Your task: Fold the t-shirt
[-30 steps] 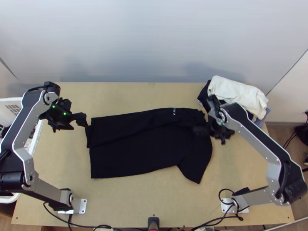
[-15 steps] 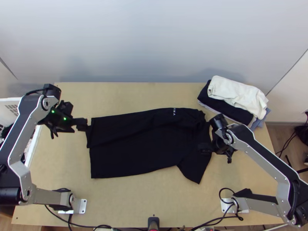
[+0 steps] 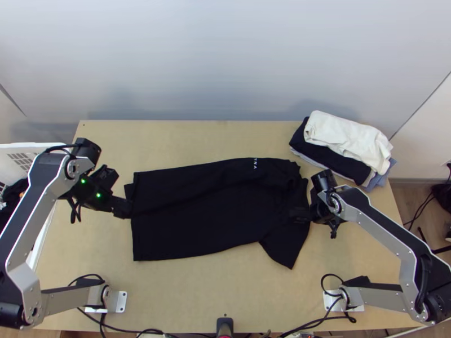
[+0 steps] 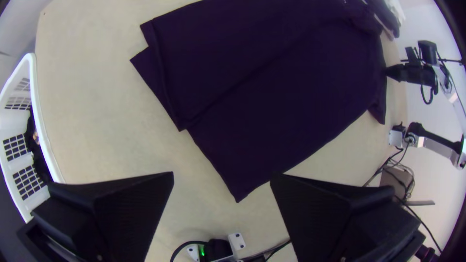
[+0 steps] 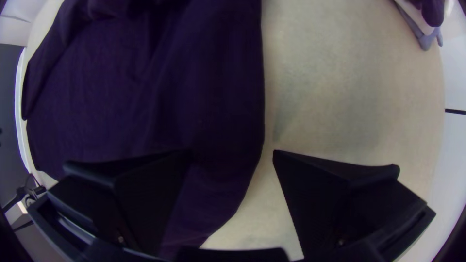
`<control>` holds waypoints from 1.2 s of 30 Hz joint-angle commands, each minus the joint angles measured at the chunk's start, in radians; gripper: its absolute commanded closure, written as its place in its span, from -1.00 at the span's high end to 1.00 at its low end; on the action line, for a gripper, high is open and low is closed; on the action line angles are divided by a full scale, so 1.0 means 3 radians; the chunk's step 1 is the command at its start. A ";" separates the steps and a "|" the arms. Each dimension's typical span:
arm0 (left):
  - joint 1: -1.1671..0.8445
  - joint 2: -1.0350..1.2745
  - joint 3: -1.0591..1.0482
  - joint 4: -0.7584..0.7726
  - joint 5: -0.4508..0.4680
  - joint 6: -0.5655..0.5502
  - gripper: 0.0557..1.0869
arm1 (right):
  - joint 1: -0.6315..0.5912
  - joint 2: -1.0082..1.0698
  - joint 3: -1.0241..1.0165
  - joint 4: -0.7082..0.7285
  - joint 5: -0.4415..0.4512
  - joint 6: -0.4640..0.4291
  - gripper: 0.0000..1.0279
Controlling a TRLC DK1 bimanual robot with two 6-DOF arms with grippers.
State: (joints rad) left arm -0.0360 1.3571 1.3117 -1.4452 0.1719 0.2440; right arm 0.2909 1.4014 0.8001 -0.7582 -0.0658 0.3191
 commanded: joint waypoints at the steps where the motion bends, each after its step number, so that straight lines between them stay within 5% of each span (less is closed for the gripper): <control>1: -0.0284 -0.0147 -0.0052 -0.0086 -0.0077 0.0082 0.87 | -0.0085 0.0007 -0.0116 0.0129 -0.0011 -0.0077 -0.03; 2: -0.0345 -0.0182 -0.0057 -0.0096 -0.0092 0.0087 0.87 | -0.0080 -0.0023 -0.0141 0.0175 -0.0016 -0.0072 -0.45; 3: -0.0417 -0.0213 -0.0062 -0.0142 -0.0128 0.0102 0.86 | -0.0085 -0.0064 -0.0167 0.0231 -0.0021 -0.0067 -0.66; 7: -0.0749 -0.0372 -0.0287 -0.0373 -0.0414 0.0317 0.71 | -0.0070 -0.0197 -0.0218 0.0308 -0.0021 -0.0067 -0.94; 13: -0.1041 -0.0356 -0.0870 -0.0398 -0.0511 0.0532 0.39 | -0.0034 -0.0243 -0.0249 0.0369 -0.0026 -0.0036 -0.95; 27: -0.1143 0.0227 -0.1381 0.0727 -0.0276 0.0235 0.38 | 0.0038 -0.0253 -0.0167 0.0467 -0.0026 0.0123 -0.95; 36: -0.1189 0.0452 -0.1483 0.0737 -0.0235 0.0215 0.17 | 0.0022 -0.0350 -0.0116 0.0462 -0.0026 0.0164 -0.95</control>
State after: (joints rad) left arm -0.3809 1.4399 0.8948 -1.2438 0.0967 0.3218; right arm 0.2989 1.3140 0.7547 -0.6209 -0.0734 0.3599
